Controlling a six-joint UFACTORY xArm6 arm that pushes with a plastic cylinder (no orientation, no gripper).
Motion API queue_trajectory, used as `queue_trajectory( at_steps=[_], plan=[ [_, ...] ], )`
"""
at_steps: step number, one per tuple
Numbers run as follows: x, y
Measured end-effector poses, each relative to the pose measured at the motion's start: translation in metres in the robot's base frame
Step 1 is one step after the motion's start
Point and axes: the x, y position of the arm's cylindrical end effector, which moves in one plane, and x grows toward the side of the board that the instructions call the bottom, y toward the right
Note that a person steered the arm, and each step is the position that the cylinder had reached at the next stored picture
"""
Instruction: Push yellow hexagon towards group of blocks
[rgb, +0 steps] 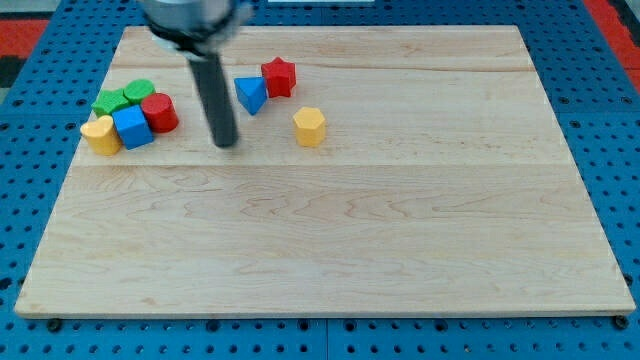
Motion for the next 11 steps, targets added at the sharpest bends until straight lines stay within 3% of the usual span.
queue_trajectory(
  at_steps=[1, 2, 3, 4, 6, 10, 11],
  plan=[
    [0.021, 0.105],
    [-0.02, 0.188],
    [-0.05, 0.163],
    [-0.05, 0.12],
    [-0.047, 0.046],
    [0.006, -0.02],
    [-0.009, -0.039]
  ],
)
